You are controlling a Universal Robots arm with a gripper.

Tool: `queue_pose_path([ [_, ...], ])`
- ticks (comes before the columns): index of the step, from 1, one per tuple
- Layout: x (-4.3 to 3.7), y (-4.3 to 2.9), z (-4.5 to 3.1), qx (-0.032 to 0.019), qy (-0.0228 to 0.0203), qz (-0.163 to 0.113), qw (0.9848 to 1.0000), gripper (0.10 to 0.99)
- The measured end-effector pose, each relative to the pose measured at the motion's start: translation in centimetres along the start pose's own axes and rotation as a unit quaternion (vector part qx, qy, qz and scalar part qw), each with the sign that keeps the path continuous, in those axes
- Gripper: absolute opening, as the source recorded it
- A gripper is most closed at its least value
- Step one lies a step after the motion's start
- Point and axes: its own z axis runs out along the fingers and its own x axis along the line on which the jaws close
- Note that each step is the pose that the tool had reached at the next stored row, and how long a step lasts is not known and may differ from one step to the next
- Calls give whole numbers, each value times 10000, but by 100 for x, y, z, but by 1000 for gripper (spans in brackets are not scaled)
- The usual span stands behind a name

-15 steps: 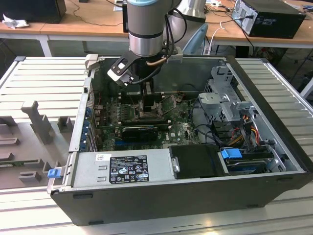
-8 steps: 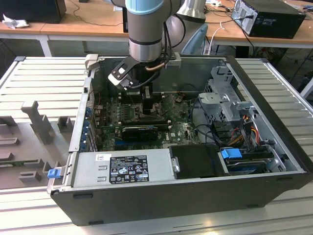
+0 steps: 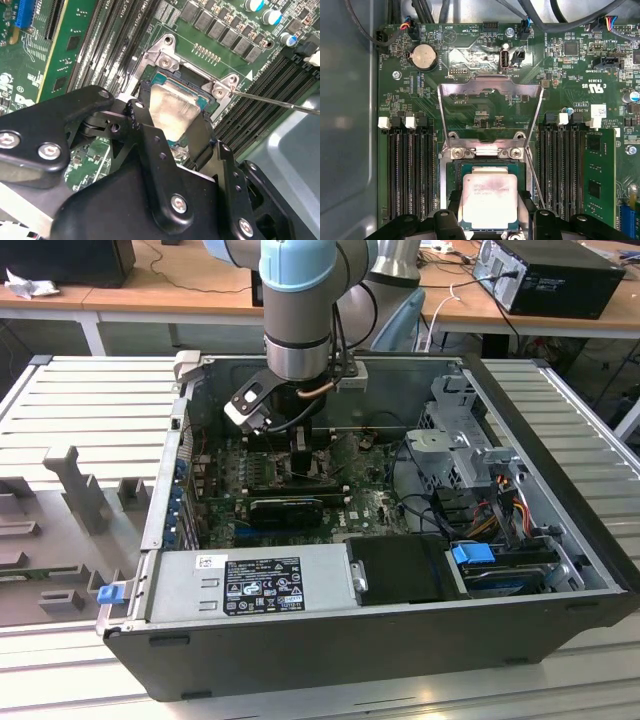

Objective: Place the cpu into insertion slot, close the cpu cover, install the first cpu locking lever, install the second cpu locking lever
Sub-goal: 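Place the cpu into insertion slot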

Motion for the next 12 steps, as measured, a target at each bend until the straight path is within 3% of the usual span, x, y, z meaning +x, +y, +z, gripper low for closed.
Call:
queue_pose_path([
  [5,0,0,0,-1,-1,1,10000,541],
  [6,0,0,0,-1,-1,1,10000,604],
  [12,20,14,5,-1,3,1,10000,604],
])
